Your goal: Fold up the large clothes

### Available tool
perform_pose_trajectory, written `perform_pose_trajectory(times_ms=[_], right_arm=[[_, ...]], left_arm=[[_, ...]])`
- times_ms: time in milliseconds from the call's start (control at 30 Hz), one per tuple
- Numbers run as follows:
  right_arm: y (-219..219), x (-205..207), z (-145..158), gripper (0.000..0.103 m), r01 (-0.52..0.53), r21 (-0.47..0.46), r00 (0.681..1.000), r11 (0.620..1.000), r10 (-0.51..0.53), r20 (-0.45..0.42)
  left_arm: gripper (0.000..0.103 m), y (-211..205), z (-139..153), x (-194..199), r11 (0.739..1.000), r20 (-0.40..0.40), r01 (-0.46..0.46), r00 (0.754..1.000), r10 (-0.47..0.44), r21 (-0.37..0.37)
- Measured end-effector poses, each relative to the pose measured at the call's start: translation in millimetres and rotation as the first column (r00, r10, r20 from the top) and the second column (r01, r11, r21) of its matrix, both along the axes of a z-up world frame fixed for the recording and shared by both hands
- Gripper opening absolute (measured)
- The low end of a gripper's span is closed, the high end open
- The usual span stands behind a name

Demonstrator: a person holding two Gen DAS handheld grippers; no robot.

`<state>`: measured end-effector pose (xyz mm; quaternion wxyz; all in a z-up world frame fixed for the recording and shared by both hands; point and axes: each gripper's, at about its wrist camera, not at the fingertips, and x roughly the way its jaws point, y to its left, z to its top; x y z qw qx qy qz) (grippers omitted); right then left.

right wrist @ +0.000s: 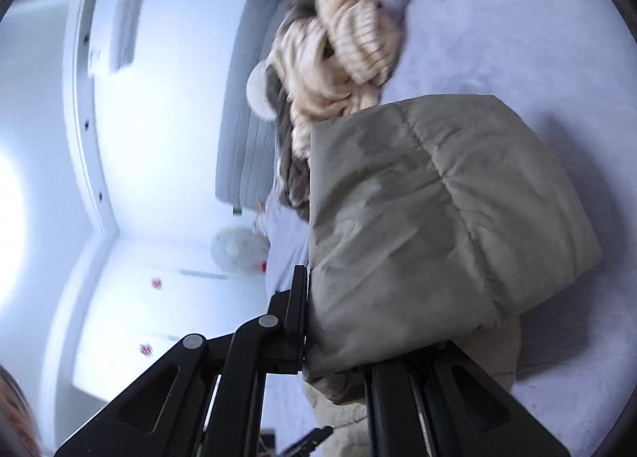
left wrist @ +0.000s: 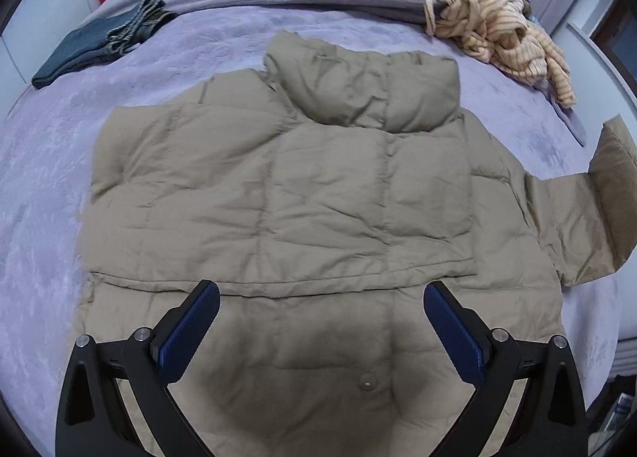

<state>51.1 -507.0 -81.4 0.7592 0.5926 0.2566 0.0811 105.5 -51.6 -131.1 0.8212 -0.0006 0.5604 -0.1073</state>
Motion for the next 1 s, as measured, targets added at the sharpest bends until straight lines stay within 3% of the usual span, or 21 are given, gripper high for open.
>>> perform_pose_trajectory(times_ms=[100, 167, 333, 400, 533, 633, 667, 733, 767, 800, 900, 1000], right_arm=[[77, 39, 23, 0.008, -0.158, -0.19, 0.987, 0.969, 0.159, -0.011], [136, 65, 26, 0.008, -0.268, -0.294, 0.963, 0.918, 0.263, -0.056], [254, 99, -17, 0.008, -0.485, -0.414, 0.875, 0.77, 0.426, -0.231], [274, 103, -43, 0.008, -0.526, -0.4, 0.849, 0.751, 0.435, -0.299], [281, 103, -91, 0.008, -0.537, -0.344, 0.826, 0.77, 0.398, -0.398], [278, 98, -111, 0.009, -0.535, -0.328, 0.809, 0.778, 0.36, -0.464], [278, 91, -110, 0.015, -0.535, -0.324, 0.804, 0.78, 0.353, -0.478], [270, 88, -108, 0.046, -0.531, -0.295, 0.798, 0.794, 0.351, -0.49], [267, 82, -102, 0.07, -0.525, -0.281, 0.802, 0.803, 0.357, -0.478], [262, 73, -91, 0.076, -0.514, -0.277, 0.812, 0.812, 0.356, -0.463], [242, 52, -65, 0.076, -0.444, -0.313, 0.852, 0.84, 0.286, -0.439], [206, 37, -58, 0.076, -0.3, -0.308, 0.893, 0.903, 0.152, -0.424]], left_arm=[[0.103, 29, 2, 8, 0.999, 0.035, -0.03, 0.999, 0.03, 0.019], [0.103, 49, 2, 14, 0.998, 0.048, -0.054, 0.997, 0.053, 0.025], [0.103, 90, -4, 24, 0.994, 0.054, -0.106, 0.993, 0.105, 0.017], [0.103, 100, -10, 27, 0.993, 0.049, -0.114, 0.992, 0.113, 0.016], [0.103, 108, -23, 33, 0.993, 0.032, -0.116, 0.993, 0.116, 0.0], [0.103, 106, -31, 36, 0.994, 0.022, -0.105, 0.994, 0.106, -0.017], [0.103, 104, -32, 36, 0.995, 0.021, -0.101, 0.995, 0.102, -0.024], [0.103, 99, -32, 39, 0.995, 0.022, -0.09, 0.996, 0.091, -0.043], [0.103, 97, -30, 39, 0.995, 0.025, -0.085, 0.996, 0.087, -0.052], [0.103, 96, -29, 40, 0.995, 0.03, -0.079, 0.996, 0.081, -0.063], [0.103, 97, -25, 45, 0.994, 0.041, -0.068, 0.997, 0.072, -0.09], [0.103, 103, -22, 51, 0.991, 0.046, -0.071, 0.996, 0.076, -0.113]])
